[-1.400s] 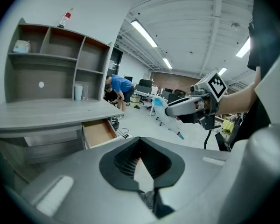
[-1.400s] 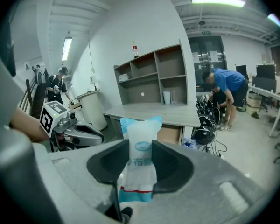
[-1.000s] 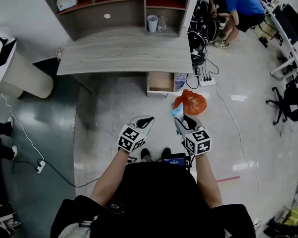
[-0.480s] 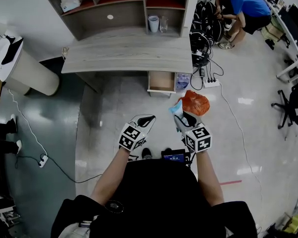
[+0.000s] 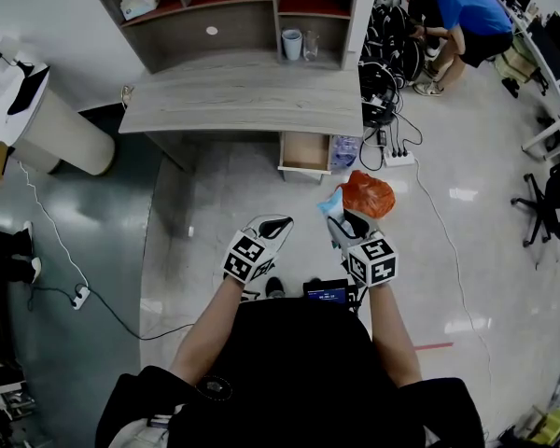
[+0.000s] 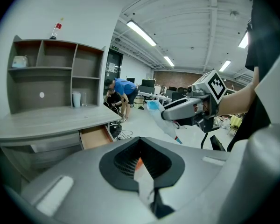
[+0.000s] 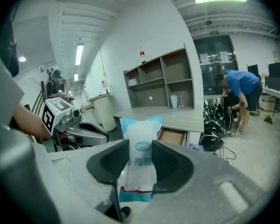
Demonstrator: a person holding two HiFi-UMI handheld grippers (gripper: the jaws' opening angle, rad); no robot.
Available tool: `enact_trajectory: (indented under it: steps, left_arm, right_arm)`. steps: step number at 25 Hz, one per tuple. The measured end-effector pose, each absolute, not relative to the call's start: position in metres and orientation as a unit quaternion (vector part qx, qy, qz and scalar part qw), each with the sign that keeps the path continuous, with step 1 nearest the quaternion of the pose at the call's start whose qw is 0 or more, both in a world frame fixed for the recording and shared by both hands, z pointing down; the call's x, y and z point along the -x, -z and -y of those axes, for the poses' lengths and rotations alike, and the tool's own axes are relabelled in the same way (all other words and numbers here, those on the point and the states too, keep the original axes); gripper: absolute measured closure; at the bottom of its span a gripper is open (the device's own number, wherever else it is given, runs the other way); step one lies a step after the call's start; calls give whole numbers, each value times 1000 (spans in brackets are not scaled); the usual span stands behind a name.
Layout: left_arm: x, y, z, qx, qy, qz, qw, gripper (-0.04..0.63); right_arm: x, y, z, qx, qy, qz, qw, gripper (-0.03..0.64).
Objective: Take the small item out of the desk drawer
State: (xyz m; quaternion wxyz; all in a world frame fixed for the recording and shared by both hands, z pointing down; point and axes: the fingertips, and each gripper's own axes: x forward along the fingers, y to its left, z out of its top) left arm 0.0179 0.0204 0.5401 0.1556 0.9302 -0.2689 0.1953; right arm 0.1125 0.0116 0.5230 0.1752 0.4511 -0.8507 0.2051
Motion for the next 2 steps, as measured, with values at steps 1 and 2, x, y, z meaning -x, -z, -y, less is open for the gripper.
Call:
enact_trajectory:
  steps: [1,2]
  left_arm:
    - [-19,-539,-21,-930,-195,269,155,595]
    - [-20,-539,-22,-930,-195,269,155,595]
  right_arm:
    - [-113,-523,-12,-451,-205,851,175,468]
    - [-114,-522,-13,-451,-204,851,176,468]
